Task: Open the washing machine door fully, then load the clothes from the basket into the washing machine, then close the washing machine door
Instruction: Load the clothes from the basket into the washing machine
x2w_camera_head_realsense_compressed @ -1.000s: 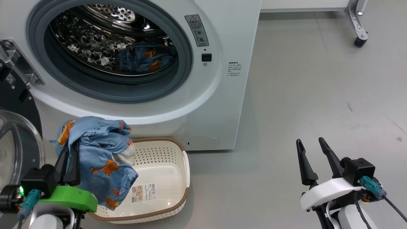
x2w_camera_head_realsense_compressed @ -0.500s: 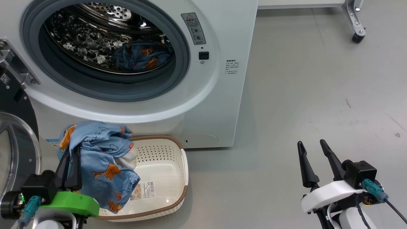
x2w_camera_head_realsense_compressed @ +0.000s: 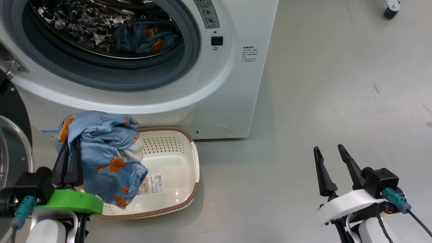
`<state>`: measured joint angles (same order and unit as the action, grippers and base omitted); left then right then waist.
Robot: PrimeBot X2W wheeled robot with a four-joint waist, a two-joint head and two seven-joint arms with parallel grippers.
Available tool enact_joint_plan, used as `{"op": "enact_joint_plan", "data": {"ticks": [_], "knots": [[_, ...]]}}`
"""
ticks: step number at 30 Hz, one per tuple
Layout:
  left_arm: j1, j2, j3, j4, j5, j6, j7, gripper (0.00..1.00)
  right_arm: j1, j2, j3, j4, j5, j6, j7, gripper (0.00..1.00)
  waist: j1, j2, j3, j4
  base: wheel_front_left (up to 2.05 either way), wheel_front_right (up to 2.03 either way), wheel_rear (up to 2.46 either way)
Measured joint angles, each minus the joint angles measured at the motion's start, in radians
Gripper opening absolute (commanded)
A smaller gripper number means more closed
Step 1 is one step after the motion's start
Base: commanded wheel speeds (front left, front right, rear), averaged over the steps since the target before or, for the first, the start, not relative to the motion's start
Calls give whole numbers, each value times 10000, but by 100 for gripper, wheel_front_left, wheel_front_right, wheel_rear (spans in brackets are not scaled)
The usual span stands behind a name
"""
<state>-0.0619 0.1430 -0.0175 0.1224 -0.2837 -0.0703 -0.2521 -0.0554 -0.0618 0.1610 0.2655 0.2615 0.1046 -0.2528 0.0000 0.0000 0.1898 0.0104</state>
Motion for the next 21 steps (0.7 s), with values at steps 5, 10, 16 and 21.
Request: {"op": "enact_joint_plan", "data": {"ticks": [5, 10, 16, 21], "knots": [[-706, 21, 144, 0, -12, -58, 0, 0, -260, 4, 113, -29, -92, 2, 0, 100, 0, 0, 399, -35, 0, 0, 0], [-1393, 180, 157, 153, -12, -86, 0, 0, -531, 6, 274, -82, -150, 4, 0, 100, 0, 0, 754, -150, 0, 0, 0], [-2465, 531, 155, 489, 35, -171, 4, 0, -660, 13, 341, -104, -150, 4, 0, 100, 0, 0, 1262, -396, 0, 0, 0], [-3251, 805, 150, 677, 102, -186, 138, 0, -905, 19, 351, -207, -150, 2, 0, 100, 0, 0, 1673, -607, 0, 0, 0]]}}
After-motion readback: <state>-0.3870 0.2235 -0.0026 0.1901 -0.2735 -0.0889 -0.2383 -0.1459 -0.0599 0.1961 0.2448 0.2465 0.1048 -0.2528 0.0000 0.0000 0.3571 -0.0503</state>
